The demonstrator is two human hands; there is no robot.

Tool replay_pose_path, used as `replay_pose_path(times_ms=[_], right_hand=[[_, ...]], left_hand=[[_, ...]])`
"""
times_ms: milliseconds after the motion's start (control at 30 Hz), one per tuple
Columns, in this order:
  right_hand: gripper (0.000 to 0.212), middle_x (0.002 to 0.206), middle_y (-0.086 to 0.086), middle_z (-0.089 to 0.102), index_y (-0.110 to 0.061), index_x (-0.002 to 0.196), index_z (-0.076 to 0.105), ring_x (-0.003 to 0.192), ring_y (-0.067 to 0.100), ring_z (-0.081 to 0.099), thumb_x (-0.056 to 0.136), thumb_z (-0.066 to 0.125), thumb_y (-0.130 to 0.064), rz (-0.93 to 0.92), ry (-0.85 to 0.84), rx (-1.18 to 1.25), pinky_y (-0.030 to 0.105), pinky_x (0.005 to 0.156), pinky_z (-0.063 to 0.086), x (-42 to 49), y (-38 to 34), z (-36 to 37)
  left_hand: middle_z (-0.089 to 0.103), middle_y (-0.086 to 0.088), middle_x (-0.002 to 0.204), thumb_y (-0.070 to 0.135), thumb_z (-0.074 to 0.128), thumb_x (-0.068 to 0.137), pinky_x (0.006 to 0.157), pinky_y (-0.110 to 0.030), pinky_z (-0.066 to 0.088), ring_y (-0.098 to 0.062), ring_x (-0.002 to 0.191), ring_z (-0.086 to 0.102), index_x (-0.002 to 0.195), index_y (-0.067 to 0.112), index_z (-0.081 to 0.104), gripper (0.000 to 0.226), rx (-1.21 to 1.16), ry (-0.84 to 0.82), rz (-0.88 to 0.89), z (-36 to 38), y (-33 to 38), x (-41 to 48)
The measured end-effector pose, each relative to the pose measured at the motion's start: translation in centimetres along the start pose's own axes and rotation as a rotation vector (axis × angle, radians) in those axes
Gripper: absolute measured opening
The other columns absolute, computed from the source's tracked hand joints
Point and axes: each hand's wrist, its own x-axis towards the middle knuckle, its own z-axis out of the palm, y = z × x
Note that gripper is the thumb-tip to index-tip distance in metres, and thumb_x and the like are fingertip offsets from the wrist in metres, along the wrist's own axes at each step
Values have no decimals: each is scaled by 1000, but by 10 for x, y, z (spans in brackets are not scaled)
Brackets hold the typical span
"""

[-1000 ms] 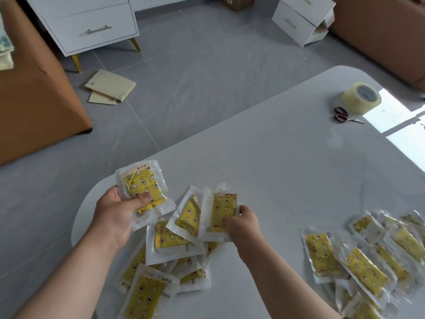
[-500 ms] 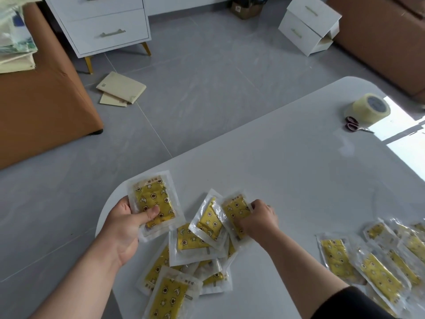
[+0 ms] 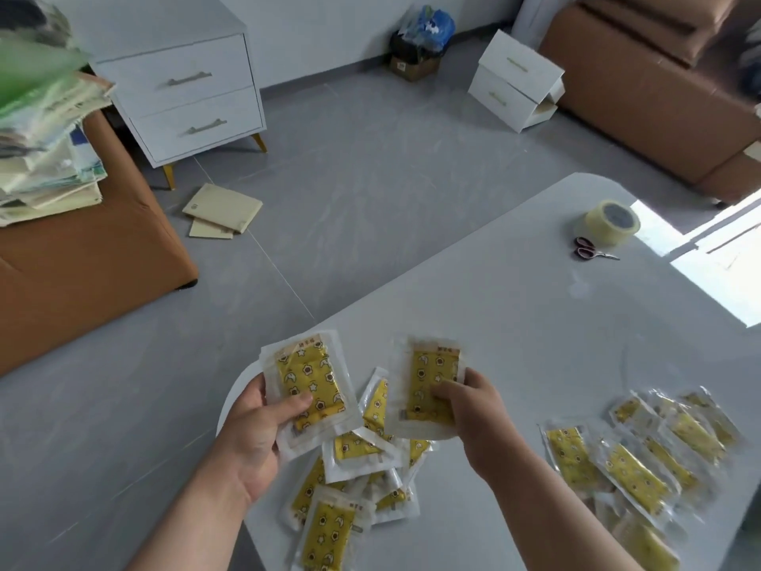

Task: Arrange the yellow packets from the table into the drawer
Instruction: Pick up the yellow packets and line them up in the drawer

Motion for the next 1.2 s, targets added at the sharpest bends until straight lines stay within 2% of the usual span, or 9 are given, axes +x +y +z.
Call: replay_pose_path(times_ms=[33,167,267,367,567,767,933,1033,1200], right_hand=[[19,90,12,74,-10,96,67,80,30,72,85,60,4,-12,-4,38,39,70,59,-16,-7,-3],[16,91,13,77,-6,97,70,83,31,74,84,67,3,-39,-22,142,45,77,60,-84,-33,-21],[16,94,17,76,-3,97,69,88,36,73,82,70,2,-61,-5,222,53,86,57,-134,-55,-45],[17,93,18,76,-2,96,70,88,37,72,80,72,1,-82,20,264,57,87,55,-183,-71,-72],[20,94,18,76,1,102,67,85,36,74,83,69,5,-117,62,412,50,81,59,-273,-78,-133],[18,96,17,76,-1,103,68,88,37,73,86,66,3,-174,143,547,47,76,59,-363,-47,-194],[18,97,19,75,1,104,67,89,37,73,86,66,2,-234,240,656,44,74,58,-439,0,-253],[21,96,21,75,5,104,65,84,37,73,84,67,5,-274,320,714,42,70,59,-485,38,-285],[23,98,21,75,5,107,66,87,38,72,84,67,2,-315,410,818,48,78,58,-570,107,-327]], left_hand=[[74,-18,100,2,81,57,59,-38,60,-31,84,74,103,11,65,49,5,-11,-6,6,9,-12],[73,-22,100,-7,67,66,61,-40,61,-34,84,73,106,4,61,42,46,-48,-46,31,38,-62],[73,-22,97,-6,69,63,58,-38,60,-33,82,74,106,3,60,44,67,-94,-38,55,62,-105],[73,-23,101,-3,70,64,61,-39,61,-34,86,73,110,3,59,47,106,-146,-19,76,80,-147],[73,-23,97,-1,67,66,55,-37,59,-32,78,74,115,0,55,50,135,-274,-22,117,97,-222],[67,-28,97,-5,48,72,53,-43,58,-36,73,71,111,0,57,41,202,-449,-78,154,87,-297],[71,-25,91,-6,54,69,64,-46,58,-34,74,72,104,0,57,35,331,-533,-35,185,57,-366],[72,-22,82,-9,52,73,51,-38,57,-30,66,72,95,-3,57,24,396,-588,-12,200,29,-410],[71,-27,93,-10,55,71,59,-38,60,-32,73,72,98,-7,63,29,488,-695,-23,216,-27,-482]])
